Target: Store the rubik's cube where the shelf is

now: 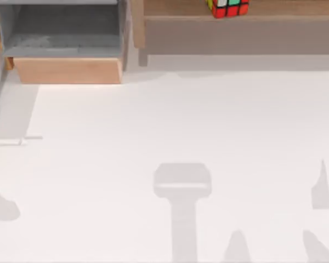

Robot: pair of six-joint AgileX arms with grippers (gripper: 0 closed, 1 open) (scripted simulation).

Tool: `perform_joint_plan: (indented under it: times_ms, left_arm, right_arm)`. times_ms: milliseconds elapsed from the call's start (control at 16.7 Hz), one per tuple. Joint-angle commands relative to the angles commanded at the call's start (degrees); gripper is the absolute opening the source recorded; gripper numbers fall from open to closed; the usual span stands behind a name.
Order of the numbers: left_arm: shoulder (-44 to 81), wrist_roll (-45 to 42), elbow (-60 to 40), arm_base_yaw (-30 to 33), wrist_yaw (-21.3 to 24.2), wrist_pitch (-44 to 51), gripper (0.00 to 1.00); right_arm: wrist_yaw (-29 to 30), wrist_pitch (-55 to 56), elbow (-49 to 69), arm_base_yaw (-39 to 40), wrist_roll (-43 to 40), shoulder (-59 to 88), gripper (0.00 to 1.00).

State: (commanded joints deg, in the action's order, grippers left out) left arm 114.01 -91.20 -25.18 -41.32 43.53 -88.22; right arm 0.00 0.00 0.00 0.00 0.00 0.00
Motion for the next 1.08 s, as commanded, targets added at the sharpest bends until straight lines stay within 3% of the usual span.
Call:
perform_joint_plan:
  times_ms: [600,1080]
  left_arm:
    - [1.86,0.12,-4.37,3.57,-3.33,2.57,1.0]
    - [1.86,0.12,-4.37,3.57,-3.33,2.57,0.4]
  right_arm:
    - [0.0,0.0,0.0,0.0,0.0,0.0,1.0]
    - [0.0,0.0,0.0,0.0,0.0,0.0,1.0]
